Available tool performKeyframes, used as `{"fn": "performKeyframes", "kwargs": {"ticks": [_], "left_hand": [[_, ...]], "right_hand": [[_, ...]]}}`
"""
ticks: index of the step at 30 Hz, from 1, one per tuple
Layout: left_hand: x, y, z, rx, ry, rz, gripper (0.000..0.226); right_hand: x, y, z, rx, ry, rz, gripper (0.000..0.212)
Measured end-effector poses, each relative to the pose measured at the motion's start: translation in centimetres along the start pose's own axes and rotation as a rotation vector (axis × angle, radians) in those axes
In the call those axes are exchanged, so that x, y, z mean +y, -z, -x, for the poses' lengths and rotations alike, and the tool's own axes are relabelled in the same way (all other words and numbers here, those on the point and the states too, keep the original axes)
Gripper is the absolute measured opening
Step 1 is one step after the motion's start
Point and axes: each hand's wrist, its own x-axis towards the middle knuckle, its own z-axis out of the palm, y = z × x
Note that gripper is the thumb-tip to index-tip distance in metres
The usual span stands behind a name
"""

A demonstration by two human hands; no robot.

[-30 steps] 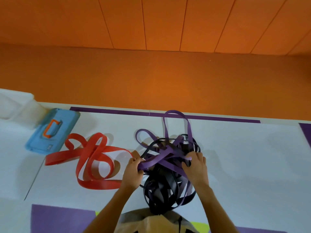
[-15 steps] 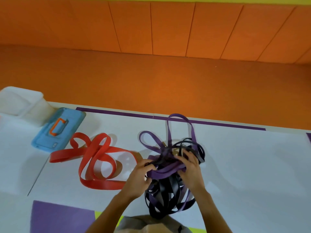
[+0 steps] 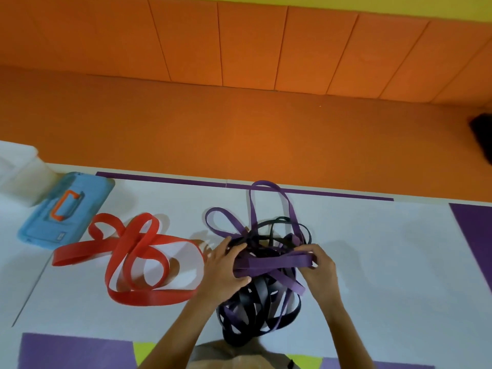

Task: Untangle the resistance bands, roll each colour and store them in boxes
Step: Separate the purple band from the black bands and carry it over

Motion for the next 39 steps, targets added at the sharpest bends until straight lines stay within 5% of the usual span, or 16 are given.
{"fn": "performKeyframes", "kwargs": {"ticks": [3,8,13,17,24,29,35,39], "left_hand": [[3.9,0.0,-0.4,-0.115,-0.236,0.113,0.088],[7.0,-0.9,0.0,-0.162,-0.137,-0.227,0.045],[5.3,1.5,0.3,-0.297,-0.123,-0.122,0.007],[4.3,3.1,0.3,-0.378,-0.130,-0.018,0.017],[2.5,5.5,0.5,-0.487,-0.051,0.097,0.008],[2.7,7.4,-0.4,-0.513,0.050,0.106,0.039],[4.0,5.4,-1.8,-0.350,-0.013,-0.117,0.087],[5.8,2.9,-1.9,-0.335,-0.190,0.026,0.084]], "right_hand": [[-0.4,-1.0,0.4,-0.210,-0.005,-0.048,0.048],[1.4,-2.3,0.5,-0.373,-0.023,-0.019,0.054],[4.5,-3.1,-0.1,-0.298,0.133,0.275,0.061],[5.2,-3.7,-1.3,-0.249,0.127,0.551,0.069],[6.1,-1.8,-2.1,-0.209,0.079,0.451,0.069],[4.7,-0.3,-2.4,-0.174,0.100,0.344,0.053],[3.0,2.1,-2.7,-0.167,0.023,0.200,0.052],[0.5,1.8,-2.5,-0.214,0.105,0.198,0.027]]}}
